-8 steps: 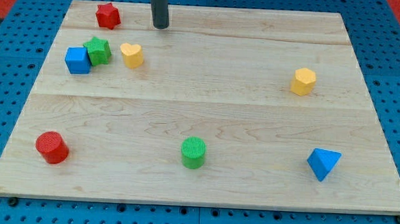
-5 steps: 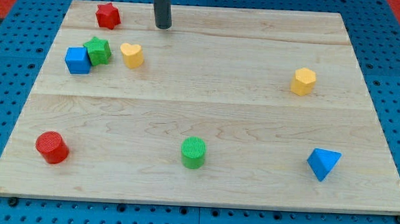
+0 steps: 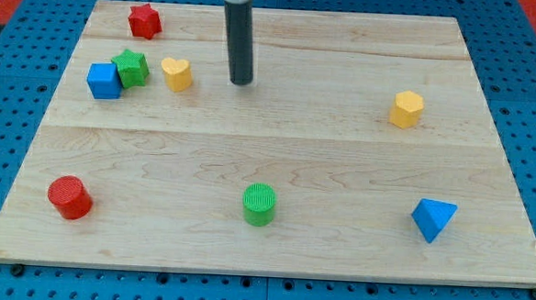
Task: Push the blue cube towards the top left side of the green star
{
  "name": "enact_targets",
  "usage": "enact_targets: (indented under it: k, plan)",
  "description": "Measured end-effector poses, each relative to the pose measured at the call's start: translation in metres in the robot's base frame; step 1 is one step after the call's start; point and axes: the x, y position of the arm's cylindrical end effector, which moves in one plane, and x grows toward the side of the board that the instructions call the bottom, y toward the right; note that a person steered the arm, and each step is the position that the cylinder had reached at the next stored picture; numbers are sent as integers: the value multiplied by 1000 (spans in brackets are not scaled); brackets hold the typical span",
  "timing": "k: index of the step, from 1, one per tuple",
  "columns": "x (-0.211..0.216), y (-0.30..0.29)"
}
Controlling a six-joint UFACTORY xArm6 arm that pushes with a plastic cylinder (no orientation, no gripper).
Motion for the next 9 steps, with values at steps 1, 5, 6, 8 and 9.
enact_targets:
  k: [1,5,6,8,9]
  plan:
    - [45,-51]
    - [14,-197]
    - [2,-202]
    - [-26,-182]
    - [-13,-130]
